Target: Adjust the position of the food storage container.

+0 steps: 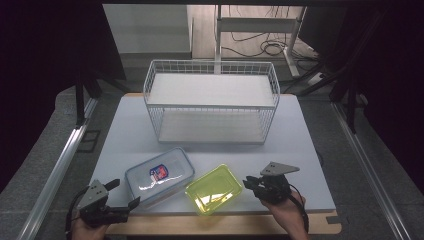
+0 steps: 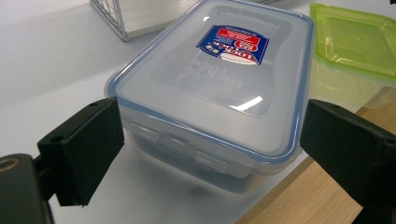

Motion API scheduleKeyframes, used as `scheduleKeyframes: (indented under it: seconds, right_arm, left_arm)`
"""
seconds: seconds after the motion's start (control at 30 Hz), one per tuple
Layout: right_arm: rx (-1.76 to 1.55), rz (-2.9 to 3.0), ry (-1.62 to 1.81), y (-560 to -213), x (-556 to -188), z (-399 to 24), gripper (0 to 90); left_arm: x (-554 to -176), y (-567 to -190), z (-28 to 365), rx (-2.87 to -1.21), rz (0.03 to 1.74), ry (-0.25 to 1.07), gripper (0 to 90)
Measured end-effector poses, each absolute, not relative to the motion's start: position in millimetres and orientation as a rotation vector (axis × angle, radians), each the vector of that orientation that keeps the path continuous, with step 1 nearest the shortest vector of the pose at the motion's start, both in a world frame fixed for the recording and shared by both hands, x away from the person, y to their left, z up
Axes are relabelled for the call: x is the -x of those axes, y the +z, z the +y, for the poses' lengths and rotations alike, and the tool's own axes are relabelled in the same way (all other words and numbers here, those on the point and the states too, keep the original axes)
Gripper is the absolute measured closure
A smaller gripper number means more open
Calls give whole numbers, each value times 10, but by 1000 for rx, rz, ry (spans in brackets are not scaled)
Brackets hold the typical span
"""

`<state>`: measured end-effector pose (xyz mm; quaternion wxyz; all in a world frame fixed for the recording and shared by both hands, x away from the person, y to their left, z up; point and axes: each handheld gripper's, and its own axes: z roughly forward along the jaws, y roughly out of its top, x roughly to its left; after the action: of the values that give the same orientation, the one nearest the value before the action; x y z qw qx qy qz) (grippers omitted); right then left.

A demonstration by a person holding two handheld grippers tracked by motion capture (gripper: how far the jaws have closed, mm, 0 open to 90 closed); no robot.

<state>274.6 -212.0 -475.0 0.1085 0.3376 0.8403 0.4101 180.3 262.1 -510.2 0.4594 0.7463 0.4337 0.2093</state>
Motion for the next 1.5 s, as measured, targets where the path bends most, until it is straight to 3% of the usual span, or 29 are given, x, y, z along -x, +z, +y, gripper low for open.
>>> scheduleKeyframes:
  seconds: [0.17, 1.13, 1.5]
  right_arm:
    - [-985, 2501, 1217, -4752, -2745, -1946, 890]
    - [-502, 2828, 1232, -4906, -2530, -454, 882]
    - [-525, 2810, 1096, -5002, -2606, -463, 893]
  left_arm:
    - [-1803, -5102, 2617, -1836, 1069, 515, 65]
    - [-1806, -5096, 2624, -1832, 1077, 506, 72]
    - [-1806, -5095, 2631, -1825, 1087, 497, 74]
